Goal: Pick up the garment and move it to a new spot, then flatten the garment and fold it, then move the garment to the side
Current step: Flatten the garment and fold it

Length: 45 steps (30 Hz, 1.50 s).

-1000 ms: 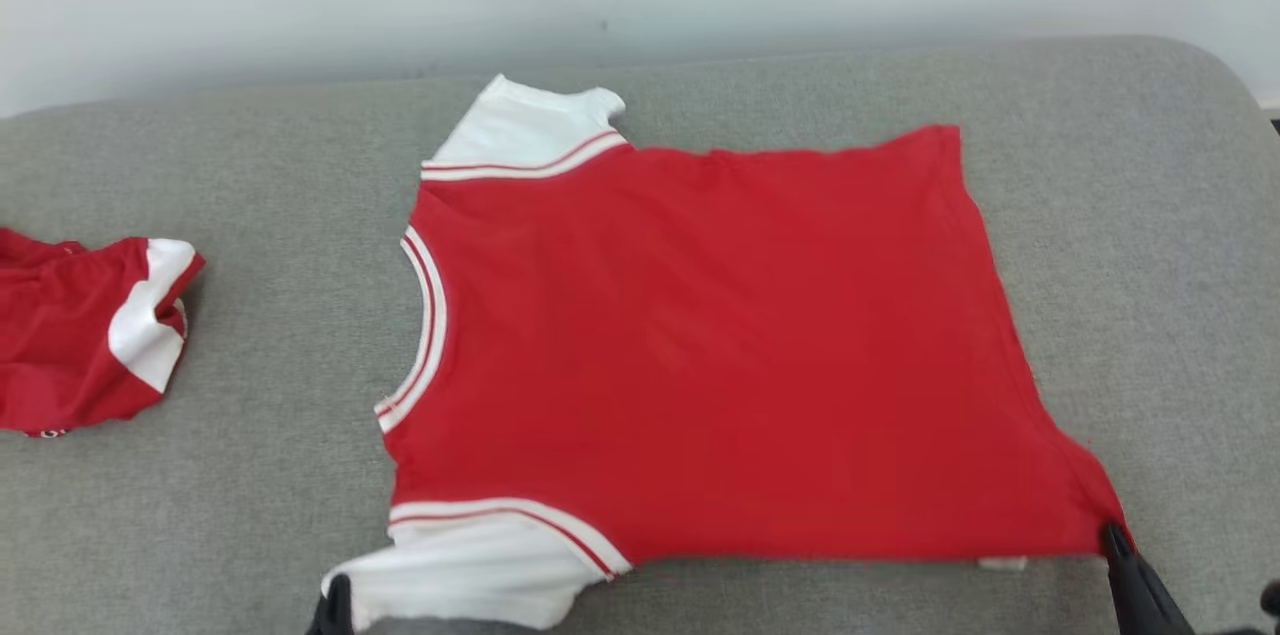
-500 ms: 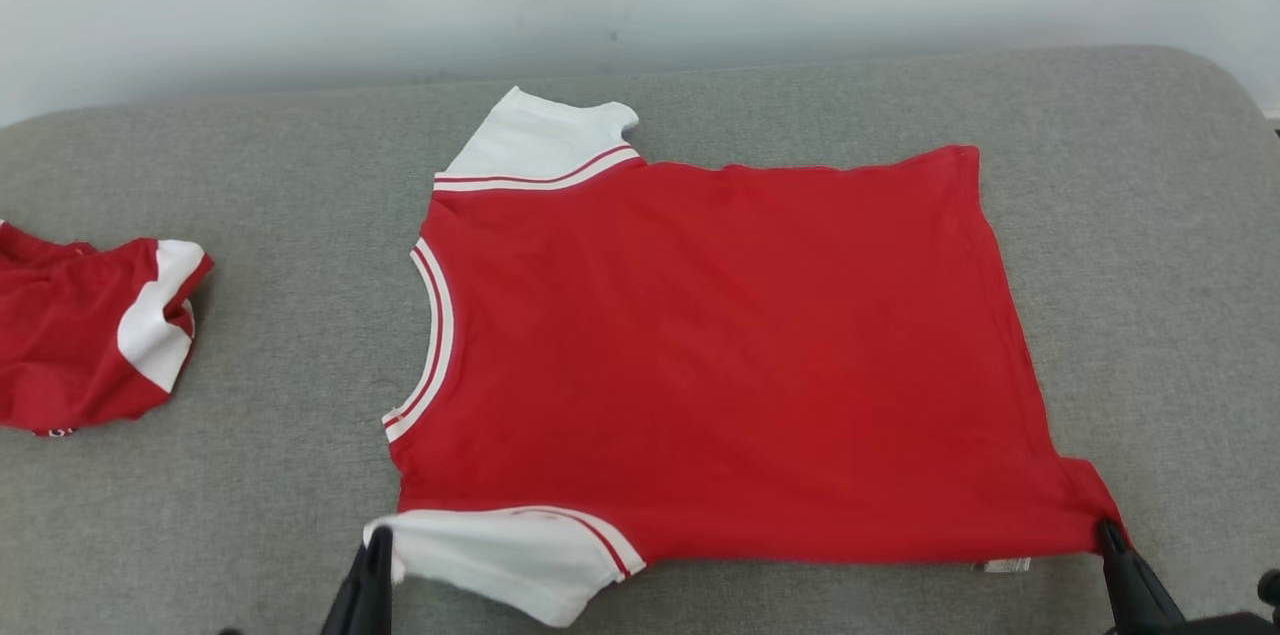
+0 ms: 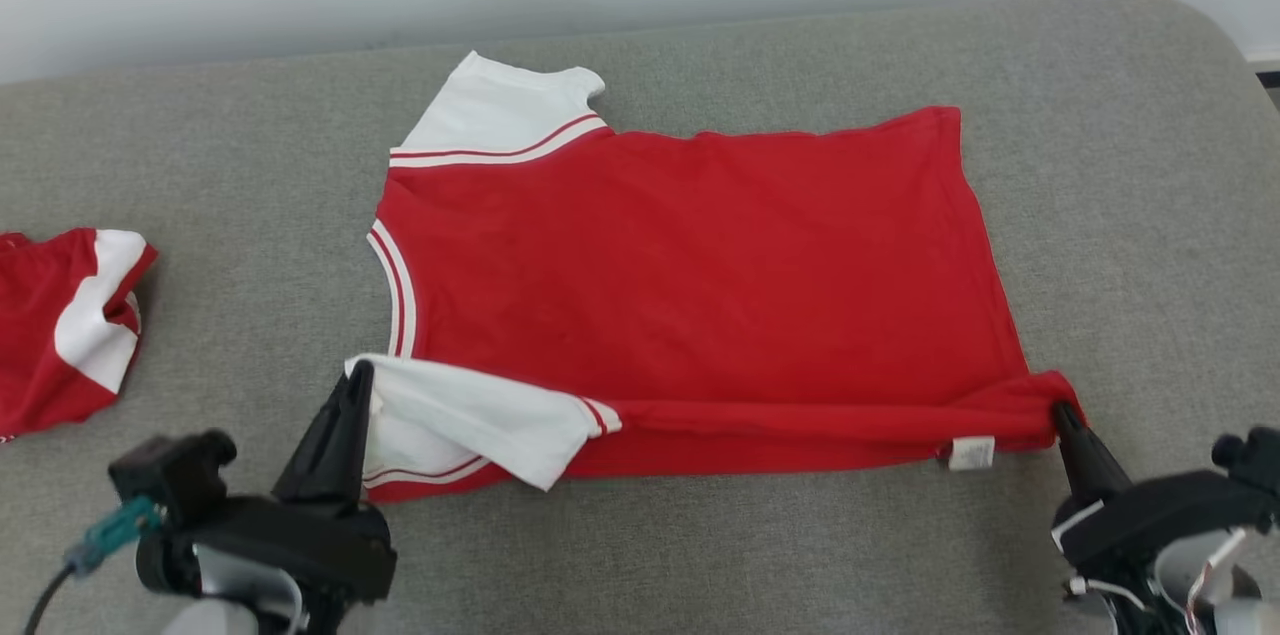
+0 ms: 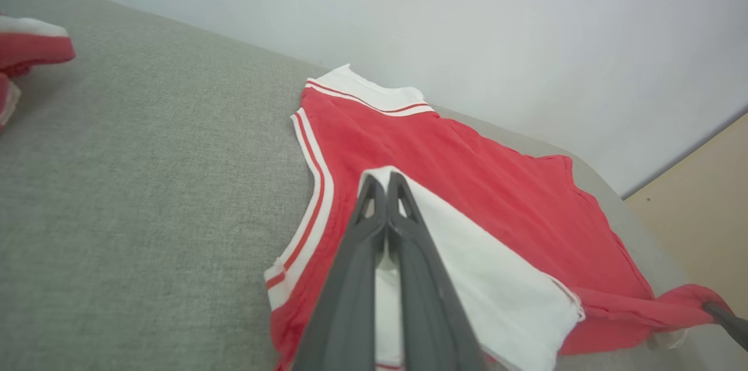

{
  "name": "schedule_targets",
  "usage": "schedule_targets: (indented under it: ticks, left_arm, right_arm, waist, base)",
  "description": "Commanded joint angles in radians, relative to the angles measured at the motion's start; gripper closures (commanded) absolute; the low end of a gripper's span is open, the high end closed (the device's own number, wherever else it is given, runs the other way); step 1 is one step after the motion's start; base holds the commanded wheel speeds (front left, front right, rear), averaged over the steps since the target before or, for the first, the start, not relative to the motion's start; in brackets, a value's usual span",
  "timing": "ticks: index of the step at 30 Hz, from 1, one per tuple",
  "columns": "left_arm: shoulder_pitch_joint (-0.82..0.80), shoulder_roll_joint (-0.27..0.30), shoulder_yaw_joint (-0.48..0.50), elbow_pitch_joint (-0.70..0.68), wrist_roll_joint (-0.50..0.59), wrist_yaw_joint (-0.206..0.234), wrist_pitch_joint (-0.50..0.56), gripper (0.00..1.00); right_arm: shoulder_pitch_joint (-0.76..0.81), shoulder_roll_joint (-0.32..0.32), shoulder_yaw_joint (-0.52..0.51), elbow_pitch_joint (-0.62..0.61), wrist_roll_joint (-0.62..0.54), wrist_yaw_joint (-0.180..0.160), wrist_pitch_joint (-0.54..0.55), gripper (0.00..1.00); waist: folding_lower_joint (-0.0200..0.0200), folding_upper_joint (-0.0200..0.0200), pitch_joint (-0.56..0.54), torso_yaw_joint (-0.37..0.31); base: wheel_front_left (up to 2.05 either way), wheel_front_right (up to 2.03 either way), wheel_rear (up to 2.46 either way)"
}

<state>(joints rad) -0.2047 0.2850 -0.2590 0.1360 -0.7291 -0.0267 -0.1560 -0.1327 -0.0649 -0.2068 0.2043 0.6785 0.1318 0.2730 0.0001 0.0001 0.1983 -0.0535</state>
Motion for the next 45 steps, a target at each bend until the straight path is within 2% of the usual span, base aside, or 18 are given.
schedule_targets:
  ticks: [1, 6, 7, 8, 9, 10, 17, 23, 26, 32, 38, 44, 45]
  left_arm:
    - [-0.041, 0.009, -0.002, 0.036, 0.007, -0.012, 0.004, 1.0]
    - [-0.145, 0.005, -0.03, 0.161, 0.019, -0.045, 0.014, 1.0]
    - [-0.162, 0.003, -0.033, 0.183, 0.02, -0.052, 0.011, 1.0]
    - [-0.18, 0.0, -0.032, 0.203, 0.021, -0.052, -0.001, 0.73]
    - [-0.191, 0.0, -0.034, 0.228, 0.025, -0.056, -0.007, 0.38]
    - [-0.2, -0.004, -0.039, 0.249, 0.028, -0.061, -0.017, 0.0]
    - [-0.202, -0.023, -0.046, 0.339, 0.027, -0.077, -0.072, 0.0]
    - [-0.12, -0.011, -0.047, 0.346, 0.049, -0.075, -0.096, 0.0]
    - [-0.089, -0.009, -0.061, 0.342, 0.066, -0.07, -0.1, 0.0]
    - [-0.038, -0.023, -0.088, 0.35, 0.097, -0.052, -0.1, 0.0]
    - [-0.069, -0.034, -0.111, 0.404, 0.112, -0.035, -0.09, 0.0]
    - [-0.14, -0.067, -0.124, 0.495, 0.098, -0.051, -0.083, 0.0]
    - [-0.149, -0.073, -0.125, 0.508, 0.093, -0.054, -0.082, 0.0]
  right_arm:
    - [-0.034, 0.004, -0.001, 0.018, -0.004, -0.002, 0.004, 1.0]
    - [-0.132, 0.005, -0.004, 0.096, -0.031, -0.002, -0.01, 1.0]
    - [-0.15, 0.005, -0.001, 0.106, -0.037, -0.002, -0.021, 0.64]
    - [-0.164, 0.005, 0.003, 0.118, -0.041, -0.002, -0.032, 0.03]
    - [-0.172, 0.003, 0.007, 0.129, -0.046, -0.002, -0.043, 0.0]
    - [-0.176, -0.002, 0.012, 0.137, -0.048, -0.002, -0.054, 0.0]
    - [-0.131, -0.067, 0.078, 0.168, -0.094, -0.002, -0.146, 0.0]
    - [-0.056, -0.147, 0.153, 0.177, -0.152, -0.002, -0.209, 0.0]
    - [-0.045, -0.167, 0.171, 0.188, -0.168, -0.002, -0.225, 0.0]
    - [-0.068, -0.161, 0.194, 0.229, -0.169, -0.002, -0.252, 0.0]
    - [-0.128, -0.16, 0.22, 0.315, -0.195, -0.002, -0.277, 0.0]
    - [-0.21, -0.151, 0.247, 0.444, -0.216, -0.002, -0.32, 0.0]
    - [-0.218, -0.149, 0.251, 0.461, -0.213, -0.002, -0.327, 0.25]
  waist:
    - [-0.0001, -0.0001, 0.008, -0.007]
    - [-0.0001, -0.0001, 0.009, -0.009]
    - [-0.0001, -0.0001, 0.008, -0.008]
    - [-0.0001, -0.0001, 0.007, -0.007]
    - [-0.0001, -0.0001, 0.004, -0.005]
    - [-0.0001, -0.0001, 0.0, -0.002]
    - [-0.0001, -0.0001, -0.044, 0.015]
    - [-0.0001, -0.0001, -0.066, 0.019]
    - [-0.0001, -0.0001, -0.065, 0.02]
    - [-0.0001, -0.0001, -0.046, 0.022]
    - [-0.0001, -0.0001, -0.019, 0.027]
    - [-0.0001, -0.0001, 0.021, 0.039]
    - [-0.0001, -0.0001, 0.024, 0.04]
  base:
    - [0.0, 0.0, 0.0]
    - [0.0, 0.0, 0.0]
    - [0.0, 0.0, 0.0]
    - [0.0, 0.0, 0.0]
    - [0.0, 0.0, 0.0]
    - [0.0, 0.0, 0.0]
    - [0.0, 0.0, 0.0]
    - [0.0, 0.0, 0.0]
    - [0.0, 0.0, 0.0]
    - [0.0, 0.0, 0.0]
    - [0.0, 0.0, 0.0]
    - [0.0, 0.0, 0.0]
    - [0.0, 0.0, 0.0]
